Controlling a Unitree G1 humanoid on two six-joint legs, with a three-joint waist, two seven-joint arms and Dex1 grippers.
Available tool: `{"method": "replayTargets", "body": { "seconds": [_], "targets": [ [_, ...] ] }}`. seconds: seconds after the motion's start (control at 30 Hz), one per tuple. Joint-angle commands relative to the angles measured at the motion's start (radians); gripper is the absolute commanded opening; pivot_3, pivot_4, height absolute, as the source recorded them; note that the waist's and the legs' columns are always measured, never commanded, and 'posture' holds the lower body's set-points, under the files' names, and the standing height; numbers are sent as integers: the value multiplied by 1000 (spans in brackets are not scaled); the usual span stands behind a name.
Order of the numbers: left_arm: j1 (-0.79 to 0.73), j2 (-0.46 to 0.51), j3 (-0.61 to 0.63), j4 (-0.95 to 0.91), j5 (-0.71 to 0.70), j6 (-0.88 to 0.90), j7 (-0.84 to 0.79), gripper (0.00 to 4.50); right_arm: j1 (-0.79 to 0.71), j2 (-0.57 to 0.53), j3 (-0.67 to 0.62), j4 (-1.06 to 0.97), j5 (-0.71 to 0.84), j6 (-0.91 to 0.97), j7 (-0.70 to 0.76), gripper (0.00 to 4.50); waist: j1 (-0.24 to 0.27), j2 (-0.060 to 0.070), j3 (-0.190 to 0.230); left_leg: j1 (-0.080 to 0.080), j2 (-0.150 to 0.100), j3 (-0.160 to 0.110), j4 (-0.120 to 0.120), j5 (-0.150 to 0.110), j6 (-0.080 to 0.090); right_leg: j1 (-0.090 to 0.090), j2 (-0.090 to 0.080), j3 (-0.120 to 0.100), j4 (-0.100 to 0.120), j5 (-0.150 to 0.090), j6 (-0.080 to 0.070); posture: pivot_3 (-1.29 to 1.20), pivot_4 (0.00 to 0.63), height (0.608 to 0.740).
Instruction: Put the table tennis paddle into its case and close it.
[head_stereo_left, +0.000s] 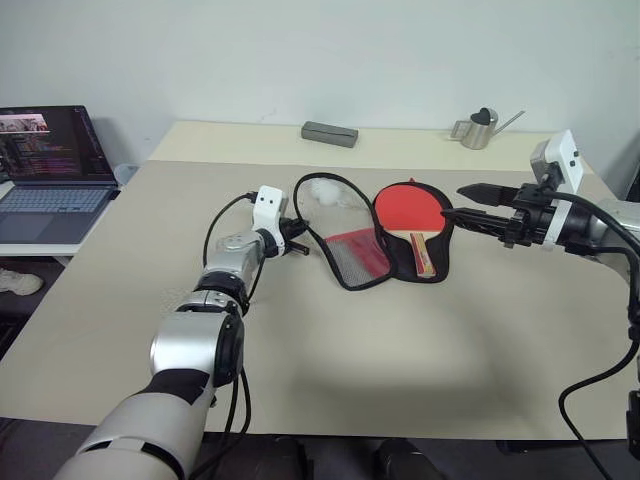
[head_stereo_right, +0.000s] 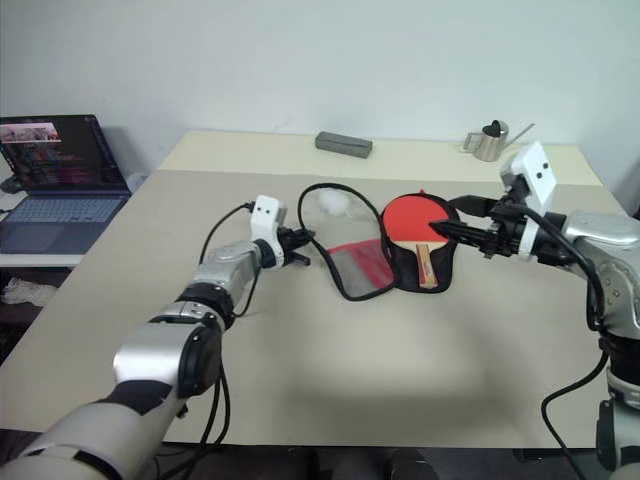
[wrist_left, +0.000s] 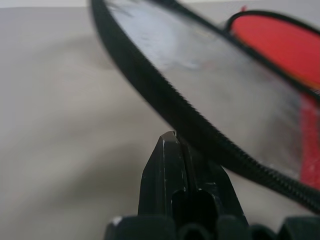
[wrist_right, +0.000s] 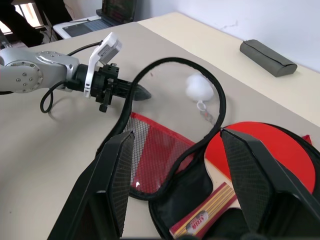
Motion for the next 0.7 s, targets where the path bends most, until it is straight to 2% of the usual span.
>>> {"method": "replayTargets", "body": {
  "seconds": [0.03, 0.3, 0.7],
  "targets": [
    [-53, -14, 23, -27, -29, -23, -64, 46, 4, -34, -40, -30, 11, -19, 9, 3009, -1, 0, 0, 0, 0, 0, 0, 0, 0, 0, 0, 0, 0, 0, 0, 0, 150, 740],
    [-124, -62, 7, -18, -11, -28, -147, 46, 61, -132, -71, -14, -2, -55, 59, 3009, 0, 0, 0, 0, 0, 0, 0, 0, 0, 0, 0, 0, -1, 0, 0, 0, 150, 740],
    [-206, -216, -30, 6, 30, -31, -181, 46, 164, -227, -222, -56, 29, -19, 45, 3009, -2, 0, 0, 0, -1, -1, 0, 0, 0, 2, 0, 0, -1, 0, 0, 0, 150, 740]
  ]
}}
